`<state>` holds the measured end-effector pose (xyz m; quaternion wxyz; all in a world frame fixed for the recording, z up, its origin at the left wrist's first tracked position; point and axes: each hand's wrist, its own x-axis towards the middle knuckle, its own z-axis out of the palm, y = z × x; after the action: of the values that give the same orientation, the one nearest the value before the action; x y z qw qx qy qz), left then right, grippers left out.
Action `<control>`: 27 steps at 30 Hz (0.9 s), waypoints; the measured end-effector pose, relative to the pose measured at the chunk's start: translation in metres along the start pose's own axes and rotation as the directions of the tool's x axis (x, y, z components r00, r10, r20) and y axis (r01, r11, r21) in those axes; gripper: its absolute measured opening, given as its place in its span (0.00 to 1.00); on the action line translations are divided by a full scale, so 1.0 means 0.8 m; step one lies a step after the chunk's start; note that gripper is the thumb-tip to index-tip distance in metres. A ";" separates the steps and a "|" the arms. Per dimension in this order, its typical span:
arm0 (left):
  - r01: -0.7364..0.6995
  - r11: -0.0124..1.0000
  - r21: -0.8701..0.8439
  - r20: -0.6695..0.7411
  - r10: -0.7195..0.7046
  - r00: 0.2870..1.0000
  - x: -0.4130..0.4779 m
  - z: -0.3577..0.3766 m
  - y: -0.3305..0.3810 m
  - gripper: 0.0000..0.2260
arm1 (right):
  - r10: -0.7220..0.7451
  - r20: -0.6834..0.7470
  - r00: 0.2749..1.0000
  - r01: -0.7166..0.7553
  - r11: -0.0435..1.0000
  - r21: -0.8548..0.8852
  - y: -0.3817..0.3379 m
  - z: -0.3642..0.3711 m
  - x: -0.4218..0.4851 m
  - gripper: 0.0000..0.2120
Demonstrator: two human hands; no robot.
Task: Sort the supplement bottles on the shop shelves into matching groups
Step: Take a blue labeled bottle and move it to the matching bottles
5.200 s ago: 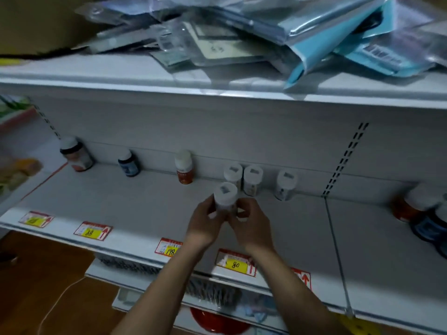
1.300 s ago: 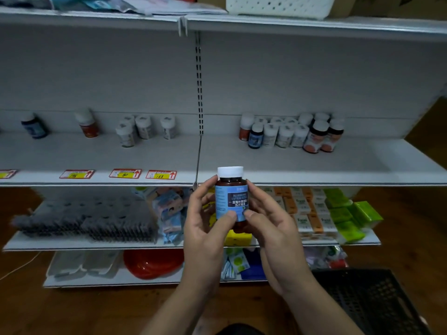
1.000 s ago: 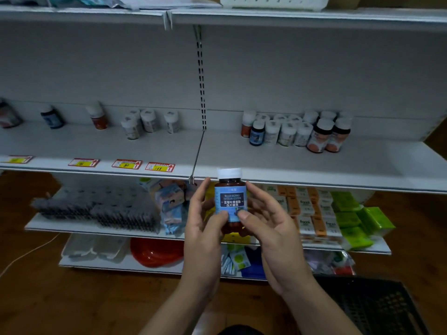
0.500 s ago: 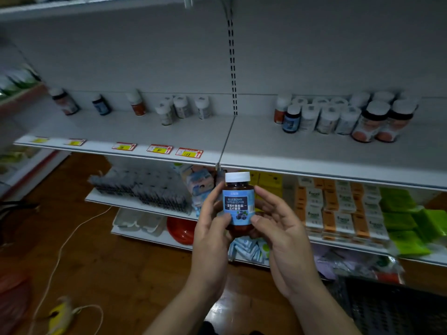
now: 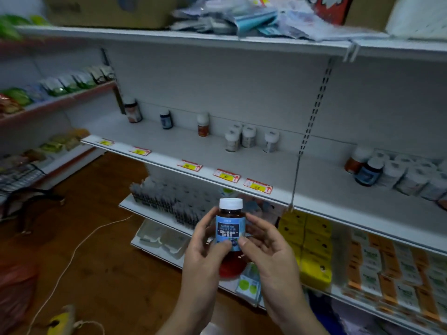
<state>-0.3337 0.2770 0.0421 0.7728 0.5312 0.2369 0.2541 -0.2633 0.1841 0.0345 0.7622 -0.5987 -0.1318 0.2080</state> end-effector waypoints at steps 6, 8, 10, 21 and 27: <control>-0.006 0.998 0.069 -0.032 0.009 0.999 0.063 -0.100 0.046 0.20 | 0.000 0.011 1.000 0.001 0.998 -0.056 0.018 0.114 0.044 0.14; 0.001 0.996 0.087 -0.014 0.000 1.000 0.082 -0.124 0.056 0.18 | 0.003 0.004 1.000 -0.002 0.998 -0.066 0.023 0.139 0.057 0.14; 0.011 0.994 0.104 -0.001 -0.011 1.000 0.101 -0.143 0.062 0.17 | 0.016 0.008 1.000 -0.015 0.997 -0.078 0.027 0.158 0.071 0.14; 0.074 0.972 0.223 -0.020 -0.072 0.997 0.275 -0.201 0.063 0.16 | 0.067 -0.024 0.997 -0.070 0.980 -0.185 0.093 0.235 0.239 0.17; 0.079 0.871 0.485 -0.075 -0.049 0.996 0.407 -0.225 0.081 0.18 | 0.074 0.012 0.997 -0.068 0.961 -0.267 0.116 0.286 0.365 0.18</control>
<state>-0.2102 0.6327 0.0133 0.6145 0.6927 0.3339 0.1763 -0.1240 0.5371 -0.0126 0.6652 -0.6978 -0.1455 0.2220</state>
